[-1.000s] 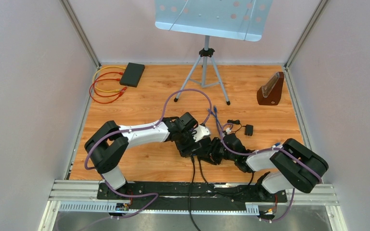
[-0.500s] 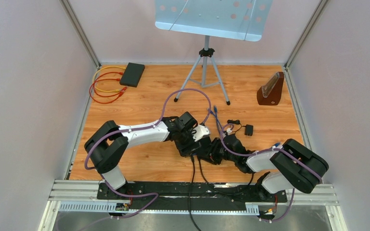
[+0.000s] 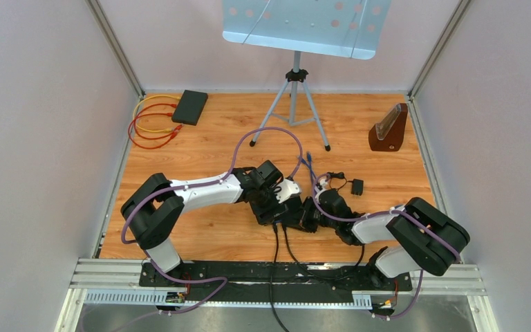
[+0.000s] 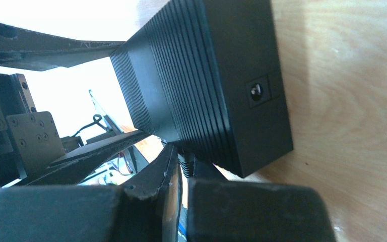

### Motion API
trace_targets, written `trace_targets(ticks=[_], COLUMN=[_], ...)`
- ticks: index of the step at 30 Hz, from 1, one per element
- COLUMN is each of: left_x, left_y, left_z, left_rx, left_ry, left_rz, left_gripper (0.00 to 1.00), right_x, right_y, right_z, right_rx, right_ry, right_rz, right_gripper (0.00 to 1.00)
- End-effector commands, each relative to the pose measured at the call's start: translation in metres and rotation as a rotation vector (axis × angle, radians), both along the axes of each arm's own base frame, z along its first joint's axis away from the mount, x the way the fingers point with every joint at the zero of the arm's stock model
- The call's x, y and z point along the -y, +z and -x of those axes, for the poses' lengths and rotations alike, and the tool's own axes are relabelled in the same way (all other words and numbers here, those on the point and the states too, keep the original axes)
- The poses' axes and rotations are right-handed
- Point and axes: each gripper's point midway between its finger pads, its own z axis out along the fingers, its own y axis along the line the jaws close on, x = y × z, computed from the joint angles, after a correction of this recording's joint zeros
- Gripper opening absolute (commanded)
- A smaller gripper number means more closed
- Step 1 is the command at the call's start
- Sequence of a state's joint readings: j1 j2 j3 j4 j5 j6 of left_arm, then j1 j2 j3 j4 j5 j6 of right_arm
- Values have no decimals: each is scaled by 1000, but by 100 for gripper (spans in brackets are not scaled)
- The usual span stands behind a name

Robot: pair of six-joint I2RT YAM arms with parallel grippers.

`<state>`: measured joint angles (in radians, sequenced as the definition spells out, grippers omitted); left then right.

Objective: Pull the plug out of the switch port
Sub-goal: Pull the connector from the switch port.

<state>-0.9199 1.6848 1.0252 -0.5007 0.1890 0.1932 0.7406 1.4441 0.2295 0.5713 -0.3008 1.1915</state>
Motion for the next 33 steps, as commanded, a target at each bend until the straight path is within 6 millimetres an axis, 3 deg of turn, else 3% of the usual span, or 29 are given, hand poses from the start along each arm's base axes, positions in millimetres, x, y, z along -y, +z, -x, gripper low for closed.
trace_targets(ticks=[1,9,18,25,33], left_x=[18,18,17,17,16], left_y=[10,10,10,9,7], left_z=[16,13,9,8,6], left_rx=[-47,-34,-15,-15,-11], left_ry=[-60,-50,-32,-27,-19], left_rz=[69,66,64,59,50], left_gripper=[53,52,51,50,50], right_x=[-1,-7,4,13,5], right_y=[-13,-21,-21,-19,-16], right_z=[7,20,32,29,46], right_rx=[43,4,10,40,-13], right_ry=[120,204,249,243,329], right_rz=[84,107,151,208,132], right_gripper=[0,0,0,0,0])
